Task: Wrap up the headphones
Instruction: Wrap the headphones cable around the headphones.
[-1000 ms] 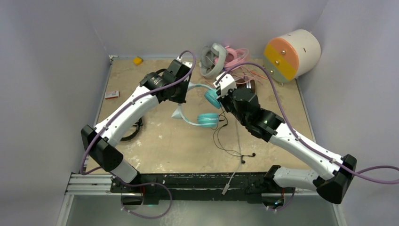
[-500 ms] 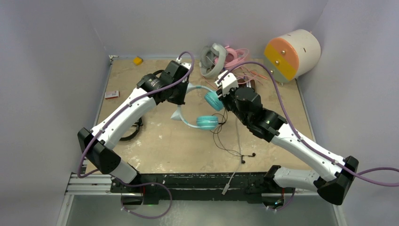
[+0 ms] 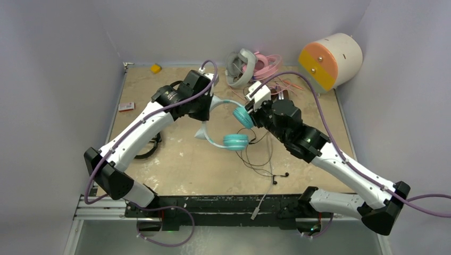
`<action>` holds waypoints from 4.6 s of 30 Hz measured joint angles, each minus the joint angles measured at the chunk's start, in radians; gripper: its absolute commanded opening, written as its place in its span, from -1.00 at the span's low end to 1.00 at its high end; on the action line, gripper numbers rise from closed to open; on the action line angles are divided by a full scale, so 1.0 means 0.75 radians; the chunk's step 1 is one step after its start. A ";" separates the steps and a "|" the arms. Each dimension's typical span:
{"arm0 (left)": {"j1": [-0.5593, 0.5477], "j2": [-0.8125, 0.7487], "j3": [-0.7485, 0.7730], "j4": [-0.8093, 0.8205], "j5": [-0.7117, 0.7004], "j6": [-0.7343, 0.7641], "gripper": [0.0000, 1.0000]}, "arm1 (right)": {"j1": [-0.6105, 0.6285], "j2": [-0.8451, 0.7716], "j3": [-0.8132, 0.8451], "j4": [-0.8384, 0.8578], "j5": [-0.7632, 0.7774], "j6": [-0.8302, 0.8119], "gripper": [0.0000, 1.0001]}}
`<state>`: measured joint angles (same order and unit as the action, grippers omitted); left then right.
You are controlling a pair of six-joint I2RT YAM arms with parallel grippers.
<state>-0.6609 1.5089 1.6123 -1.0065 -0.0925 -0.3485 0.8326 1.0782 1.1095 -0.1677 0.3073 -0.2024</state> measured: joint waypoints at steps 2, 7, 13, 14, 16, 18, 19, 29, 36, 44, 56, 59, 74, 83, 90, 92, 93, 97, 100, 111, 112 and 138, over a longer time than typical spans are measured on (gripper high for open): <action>0.009 -0.007 -0.018 0.012 0.038 -0.001 -1.00 | -0.008 -0.011 -0.006 -0.002 -0.016 0.005 -0.28; 0.072 -0.024 -0.103 0.076 0.193 -0.010 -1.00 | -0.031 -0.022 -0.009 -0.011 -0.019 0.035 -0.24; 0.232 -0.025 -0.217 0.152 0.382 -0.026 -1.00 | -0.085 -0.067 -0.035 -0.045 -0.014 0.123 -0.16; 0.258 -0.025 -0.235 0.161 0.398 -0.035 -1.00 | -0.108 -0.079 -0.045 -0.045 -0.017 0.144 -0.15; 0.303 -0.025 -0.263 0.176 0.413 -0.043 -1.00 | -0.173 -0.103 -0.081 -0.047 -0.033 0.197 -0.13; 0.326 -0.027 -0.282 0.183 0.422 -0.047 -1.00 | -0.256 -0.127 -0.138 -0.047 -0.053 0.258 -0.12; 0.332 -0.031 -0.289 0.186 0.428 -0.047 -1.00 | -0.297 -0.137 -0.177 -0.044 -0.061 0.291 -0.11; 0.364 -0.085 -0.295 0.188 0.433 -0.047 -1.00 | -0.388 -0.245 -0.575 0.010 -0.131 0.588 -0.03; 0.365 -0.086 -0.300 0.204 0.451 -0.047 -1.00 | -0.390 -0.224 -0.752 0.190 -0.297 0.679 0.22; 0.365 -0.086 -0.300 0.204 0.468 -0.046 -1.00 | -0.390 0.020 -0.667 0.306 -0.360 0.684 -0.04; 0.365 -0.086 -0.300 0.204 0.487 -0.039 -1.00 | -0.396 0.212 -0.459 0.393 -0.214 0.726 -0.40; 0.365 -0.087 -0.300 0.204 0.503 -0.039 -1.00 | -0.398 0.201 -0.421 0.412 -0.224 0.713 -0.88; 0.337 -0.058 -0.315 0.203 0.523 -0.034 -1.00 | -0.398 -0.096 -0.415 0.472 -0.425 0.519 -1.00; 0.134 0.106 -0.241 0.162 0.416 -0.035 -1.00 | -0.397 0.025 -0.254 0.319 -0.444 0.399 -1.00; 0.085 0.116 -0.184 0.141 0.370 -0.035 -1.00 | -0.382 0.046 -0.227 0.244 -0.433 0.362 -0.93; 0.083 0.126 -0.176 0.138 0.371 -0.035 -1.00 | -0.367 0.047 -0.204 0.227 -0.431 0.355 -0.86; 0.081 0.132 -0.174 0.138 0.371 -0.035 -1.00 | -0.358 0.049 -0.187 0.218 -0.429 0.348 -0.83; 0.064 0.155 -0.156 0.133 0.365 -0.035 -1.00 | -0.274 0.060 -0.159 0.217 -0.426 0.321 -0.72; 0.058 0.164 -0.148 0.133 0.361 -0.035 -1.00 | -0.219 0.071 -0.158 0.215 -0.424 0.305 -0.69; 0.057 0.158 -0.148 0.135 0.362 -0.035 -1.00 | -0.201 0.148 -0.138 0.210 -0.438 0.290 -0.06; 0.057 0.157 -0.148 0.136 0.363 -0.035 -1.00 | -0.201 0.148 -0.138 0.210 -0.440 0.289 -0.03; 0.049 0.074 -0.183 0.176 0.411 -0.048 -1.00 | -0.201 0.233 -0.017 0.111 -0.459 0.327 0.28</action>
<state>-0.6243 1.5646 1.4754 -0.8742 0.2161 -0.3843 0.6819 1.2533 1.0966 -0.0845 -0.0368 0.0429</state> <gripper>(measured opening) 0.060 0.616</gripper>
